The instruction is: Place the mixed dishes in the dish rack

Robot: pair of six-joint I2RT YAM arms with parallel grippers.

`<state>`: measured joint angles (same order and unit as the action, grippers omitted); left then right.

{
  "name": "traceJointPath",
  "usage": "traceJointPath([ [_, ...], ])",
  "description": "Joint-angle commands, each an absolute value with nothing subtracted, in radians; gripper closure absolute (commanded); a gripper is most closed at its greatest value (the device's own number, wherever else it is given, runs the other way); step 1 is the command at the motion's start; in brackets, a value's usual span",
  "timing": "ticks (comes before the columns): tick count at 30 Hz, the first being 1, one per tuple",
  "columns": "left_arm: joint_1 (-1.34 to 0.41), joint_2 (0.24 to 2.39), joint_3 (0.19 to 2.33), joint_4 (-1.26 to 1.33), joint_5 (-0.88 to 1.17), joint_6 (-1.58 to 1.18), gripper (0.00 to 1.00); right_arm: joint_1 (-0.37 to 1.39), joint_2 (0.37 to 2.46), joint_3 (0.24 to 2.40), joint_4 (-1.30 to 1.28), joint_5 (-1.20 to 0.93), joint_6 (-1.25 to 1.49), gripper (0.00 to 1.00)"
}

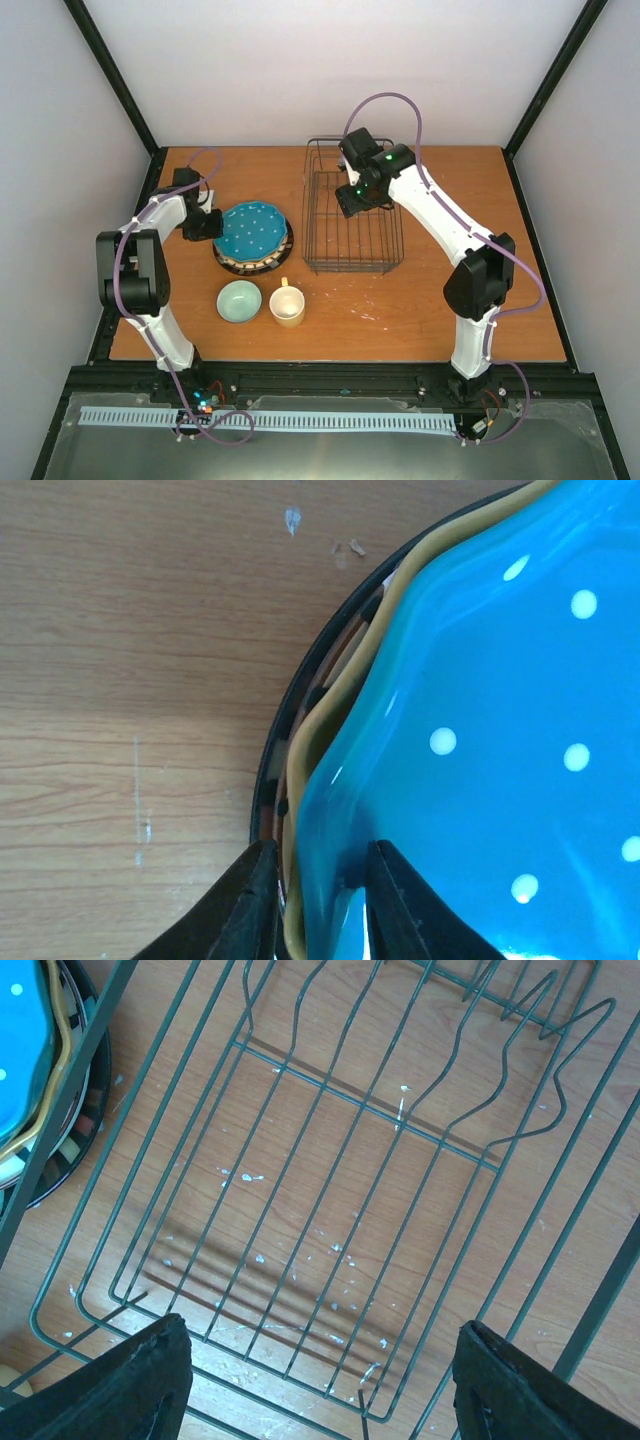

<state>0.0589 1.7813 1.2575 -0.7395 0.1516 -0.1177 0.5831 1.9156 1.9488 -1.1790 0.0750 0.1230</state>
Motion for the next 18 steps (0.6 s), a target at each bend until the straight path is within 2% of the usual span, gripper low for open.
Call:
traceJointPath([
  [1,0.058,1.812,1.281,-0.715,0.180,-0.121,0.74,0.584,1.890,1.939,-1.175,0.072,0.107,0.29],
  [3,0.058,1.823,1.281,-0.712,0.181,-0.118,0.79,0.583,1.894,1.939,-1.175,0.072,0.107,0.29],
  [8,0.058,1.838,1.307,-0.736,0.174,-0.105,0.99,0.582,1.898,1.937,-1.175,0.072,0.107,0.29],
  [18,0.058,1.804,1.347,-0.767,0.148,-0.078,0.99,0.583,1.905,1.940,-1.168,0.069,0.106,0.28],
])
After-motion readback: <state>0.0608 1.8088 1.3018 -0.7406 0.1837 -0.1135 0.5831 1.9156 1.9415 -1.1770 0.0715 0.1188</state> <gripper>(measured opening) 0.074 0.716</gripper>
